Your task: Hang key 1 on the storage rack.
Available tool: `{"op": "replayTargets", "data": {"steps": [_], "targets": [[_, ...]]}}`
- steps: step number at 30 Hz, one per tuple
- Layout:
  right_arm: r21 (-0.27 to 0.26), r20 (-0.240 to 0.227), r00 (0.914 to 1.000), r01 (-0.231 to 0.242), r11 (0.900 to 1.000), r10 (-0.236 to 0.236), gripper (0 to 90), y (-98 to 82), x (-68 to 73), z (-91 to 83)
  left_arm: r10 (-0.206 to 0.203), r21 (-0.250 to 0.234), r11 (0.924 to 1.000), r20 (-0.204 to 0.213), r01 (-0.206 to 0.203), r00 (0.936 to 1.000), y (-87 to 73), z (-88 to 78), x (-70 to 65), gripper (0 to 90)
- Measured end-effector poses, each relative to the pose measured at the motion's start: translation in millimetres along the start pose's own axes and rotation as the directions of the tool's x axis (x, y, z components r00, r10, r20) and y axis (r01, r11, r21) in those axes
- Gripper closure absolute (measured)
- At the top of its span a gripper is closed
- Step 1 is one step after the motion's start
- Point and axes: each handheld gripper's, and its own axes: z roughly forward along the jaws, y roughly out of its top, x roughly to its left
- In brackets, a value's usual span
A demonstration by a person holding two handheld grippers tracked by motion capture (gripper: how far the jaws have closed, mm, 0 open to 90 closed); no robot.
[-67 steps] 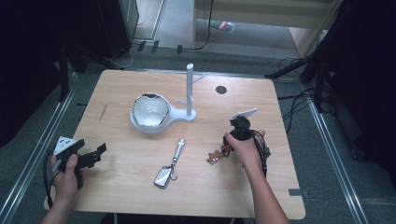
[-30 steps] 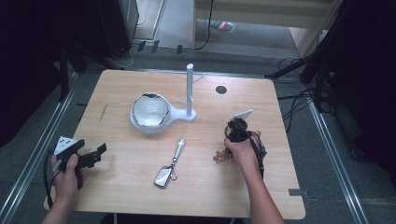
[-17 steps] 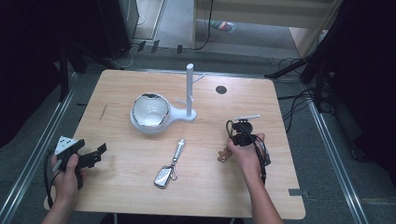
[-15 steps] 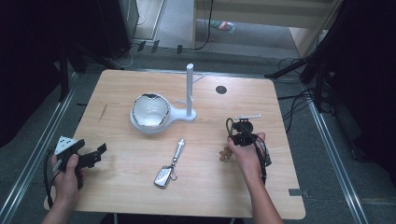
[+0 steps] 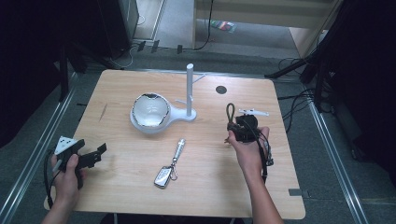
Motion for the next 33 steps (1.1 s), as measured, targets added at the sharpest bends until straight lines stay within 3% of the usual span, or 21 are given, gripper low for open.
{"op": "replayTargets", "data": {"steps": [1,9,23,33], "targets": [[-0.033,0.004,1.0,0.004,0.999,-0.003,79.7,3.1,2.6,-3.6,-0.001,-0.001,1.0,0.001,0.001,1.0,0.0,0.0,0.1,8.1],[-0.116,-0.011,0.9996,0.025,0.993,-0.027,79.7,16.7,9.8,-9.5,-0.001,0.0,1.0,0.001,0.001,1.0,0.0,0.1,0.1,8.0],[-0.181,-0.006,0.9982,0.057,0.982,-0.059,79.7,37.5,31.1,-4.1,-0.001,0.0,1.0,0.001,0.001,1.0,0.0,0.0,0.1,8.1],[-0.217,0.02,0.9944,0.106,0.97,-0.104,79.7,53.9,45.9,4.0,-0.002,0.003,1.0,0.005,0.002,1.0,0.1,0.0,0.6,8.1]]}}
